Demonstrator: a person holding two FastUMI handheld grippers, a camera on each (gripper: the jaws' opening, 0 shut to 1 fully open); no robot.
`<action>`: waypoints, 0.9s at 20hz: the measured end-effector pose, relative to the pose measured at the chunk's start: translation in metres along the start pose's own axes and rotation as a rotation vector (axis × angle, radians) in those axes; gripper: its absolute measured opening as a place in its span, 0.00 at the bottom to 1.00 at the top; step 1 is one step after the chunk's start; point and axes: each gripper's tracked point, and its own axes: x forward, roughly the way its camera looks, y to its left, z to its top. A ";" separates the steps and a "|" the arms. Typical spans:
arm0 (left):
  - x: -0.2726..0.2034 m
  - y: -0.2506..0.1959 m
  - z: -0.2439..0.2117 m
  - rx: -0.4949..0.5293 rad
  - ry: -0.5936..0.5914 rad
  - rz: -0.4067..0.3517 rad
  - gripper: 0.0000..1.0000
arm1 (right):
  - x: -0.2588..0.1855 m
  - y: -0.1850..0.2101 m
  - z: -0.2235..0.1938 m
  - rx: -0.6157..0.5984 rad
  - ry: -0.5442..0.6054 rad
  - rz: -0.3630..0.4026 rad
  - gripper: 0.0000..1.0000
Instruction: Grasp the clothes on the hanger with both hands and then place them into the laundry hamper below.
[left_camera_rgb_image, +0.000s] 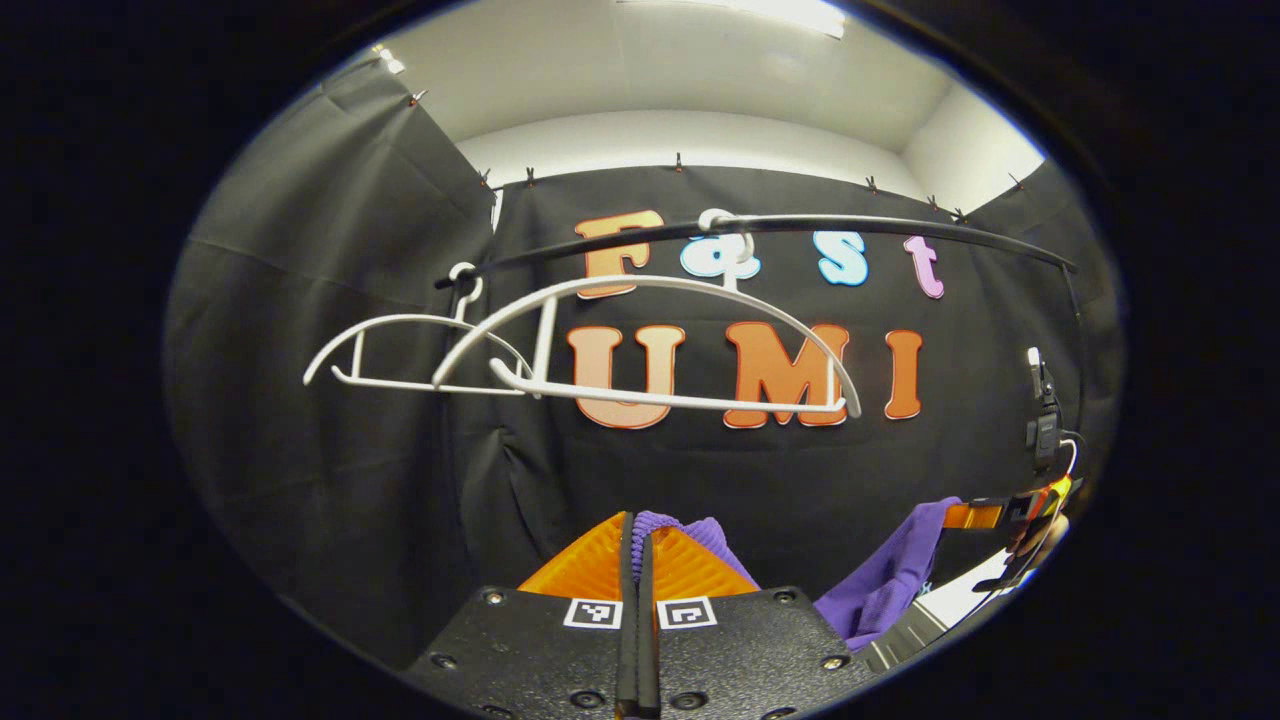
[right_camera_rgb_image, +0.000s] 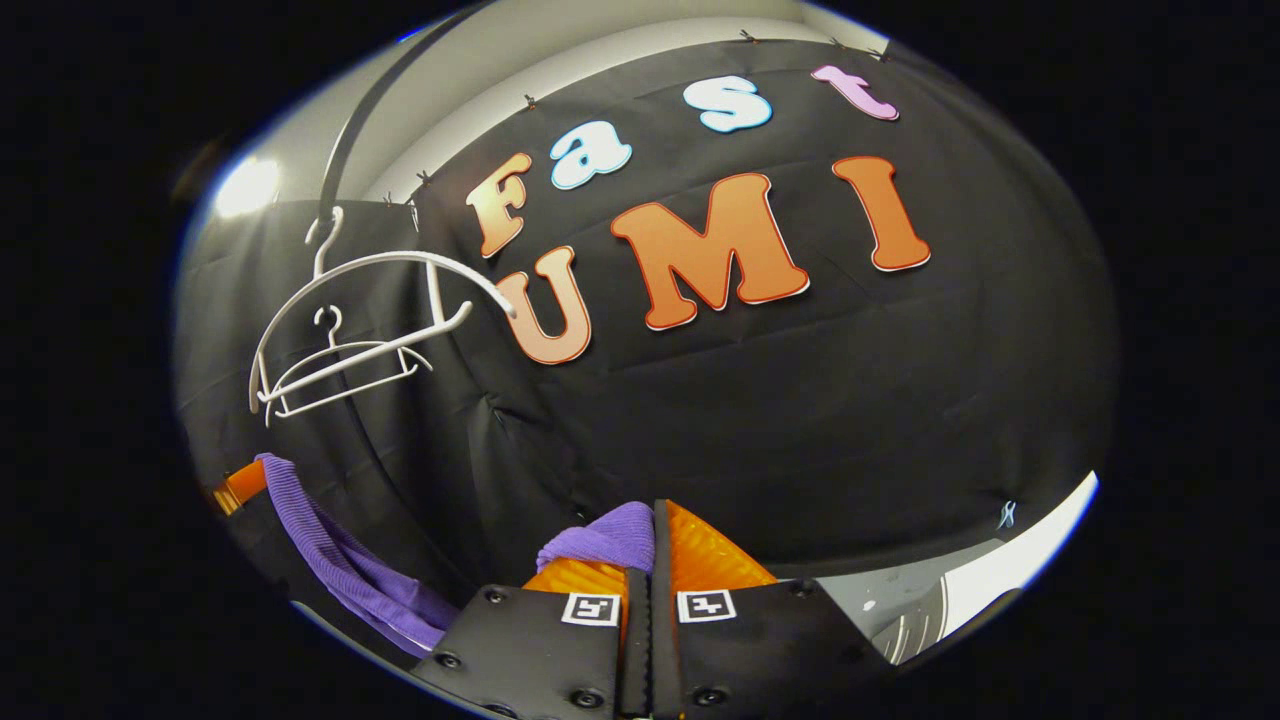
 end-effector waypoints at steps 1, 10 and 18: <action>0.001 -0.010 -0.007 -0.009 0.011 -0.013 0.00 | -0.001 0.003 -0.003 -0.007 0.000 -0.001 0.07; 0.024 -0.095 -0.071 -0.059 0.111 -0.147 0.00 | -0.006 0.018 -0.055 -0.046 0.055 0.017 0.07; 0.072 -0.112 -0.167 -0.068 0.246 -0.176 0.00 | 0.017 -0.015 -0.132 -0.073 0.125 -0.031 0.07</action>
